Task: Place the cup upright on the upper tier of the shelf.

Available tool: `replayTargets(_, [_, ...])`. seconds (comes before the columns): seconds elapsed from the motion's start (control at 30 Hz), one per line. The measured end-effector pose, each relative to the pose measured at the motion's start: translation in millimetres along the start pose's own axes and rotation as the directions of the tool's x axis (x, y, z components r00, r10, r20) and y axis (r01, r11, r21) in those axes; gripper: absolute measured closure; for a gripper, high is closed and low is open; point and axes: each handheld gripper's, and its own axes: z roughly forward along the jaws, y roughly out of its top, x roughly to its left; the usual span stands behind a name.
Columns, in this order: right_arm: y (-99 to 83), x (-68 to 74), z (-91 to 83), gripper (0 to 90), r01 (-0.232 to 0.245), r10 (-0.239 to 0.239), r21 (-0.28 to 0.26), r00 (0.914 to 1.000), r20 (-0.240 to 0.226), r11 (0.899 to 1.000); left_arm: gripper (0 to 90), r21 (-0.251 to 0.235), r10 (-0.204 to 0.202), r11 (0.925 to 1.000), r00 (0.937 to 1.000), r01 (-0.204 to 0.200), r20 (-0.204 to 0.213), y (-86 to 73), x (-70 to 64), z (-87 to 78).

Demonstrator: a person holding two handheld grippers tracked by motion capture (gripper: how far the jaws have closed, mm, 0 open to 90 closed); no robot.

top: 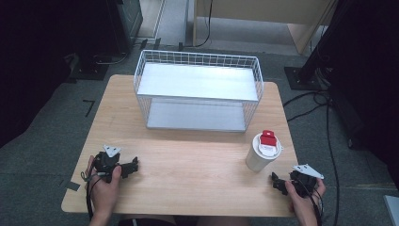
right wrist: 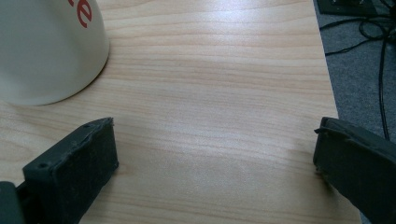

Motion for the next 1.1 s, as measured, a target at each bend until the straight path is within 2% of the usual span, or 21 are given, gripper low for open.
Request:
replayTargets(0.37, [1.3,1.7,-0.2,0.0,-0.023,0.023,0.002,0.9994,0.027,1.000,0.0,0.000,0.000,1.0000,1.0000,0.000,0.000,0.1,0.0,0.0])
replayTargets(0.43, [2.3,2.3,-1.2,0.0,-0.038,0.038,-0.009,0.9991,0.021,0.999,0.0,0.000,0.000,1.0000,1.0000,0.000,0.000,0.1,0.0,0.0])
replayTargets(0.47, [3.7,3.4,-2.6,0.0,-0.050,0.050,-0.019,0.9988,-0.001,0.999,0.0,0.000,0.000,1.0000,1.0000,0.000,0.000,0.1,0.0,0.0])
replayTargets(0.7, [10.4,12.8,-10.3,0.0,-0.029,0.027,-0.054,0.9989,-0.038,0.998,0.0,0.001,0.000,1.0000,1.0000,0.000,0.000,0.1,0.0,0.0])
replayTargets(0.8, [13.0,21.0,-13.2,0.0,0.013,-0.016,-0.058,0.9991,-0.039,0.998,0.0,0.000,-0.001,1.0000,1.0000,0.001,0.000,0.0,0.0,0.0])
replayTargets(0.97, [14.9,27.3,-16.5,0.0,0.012,-0.016,-0.068,0.9981,-0.060,0.998,0.0,0.000,0.000,1.0000,1.0000,0.000,0.000,0.0,0.0,0.0])
replayTargets(1.1, [16.9,33.1,-19.4,0.0,0.027,-0.034,-0.082,0.9956,-0.088,0.996,0.0,0.000,0.000,1.0000,1.0000,0.000,0.000,0.0,0.0,0.0])
